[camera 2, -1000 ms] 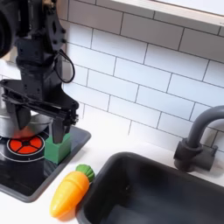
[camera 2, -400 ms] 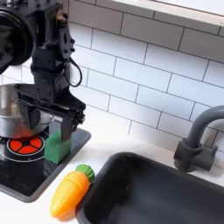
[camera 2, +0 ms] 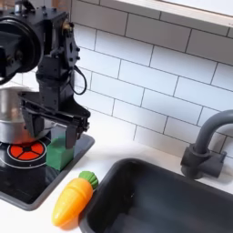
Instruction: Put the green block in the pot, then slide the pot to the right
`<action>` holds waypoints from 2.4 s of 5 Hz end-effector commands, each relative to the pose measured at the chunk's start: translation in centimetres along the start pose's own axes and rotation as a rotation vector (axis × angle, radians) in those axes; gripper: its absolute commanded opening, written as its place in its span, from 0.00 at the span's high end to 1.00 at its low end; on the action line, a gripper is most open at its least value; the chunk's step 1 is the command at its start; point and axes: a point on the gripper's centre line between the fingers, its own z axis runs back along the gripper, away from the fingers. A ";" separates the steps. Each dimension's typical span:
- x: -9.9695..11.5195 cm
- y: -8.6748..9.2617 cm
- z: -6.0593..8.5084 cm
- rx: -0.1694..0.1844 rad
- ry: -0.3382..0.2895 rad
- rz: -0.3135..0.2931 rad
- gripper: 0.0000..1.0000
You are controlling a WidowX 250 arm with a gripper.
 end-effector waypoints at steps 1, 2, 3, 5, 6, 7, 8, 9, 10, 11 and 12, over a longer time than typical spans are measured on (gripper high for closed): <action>0.6 -0.7 -1.4 -0.009 0.024 -0.006 0.00; 1.0 -1.1 -2.3 -0.008 0.038 -0.015 0.00; 1.0 -0.6 -2.9 0.003 0.048 -0.006 0.00; 1.2 -1.0 -4.4 -0.006 0.086 -0.018 0.00; 1.5 -0.8 -4.9 -0.002 0.091 -0.015 0.00; 1.6 -0.5 -5.2 0.000 0.097 -0.018 0.00; 1.5 -0.7 -5.4 -0.004 0.108 -0.022 0.00; 1.1 -1.0 -5.3 -0.006 0.112 -0.030 1.00; 0.7 -0.9 -5.3 0.003 0.118 -0.041 1.00; -0.1 -0.7 -5.0 0.007 0.117 -0.046 1.00; -1.2 -0.4 -4.0 0.004 0.103 -0.051 1.00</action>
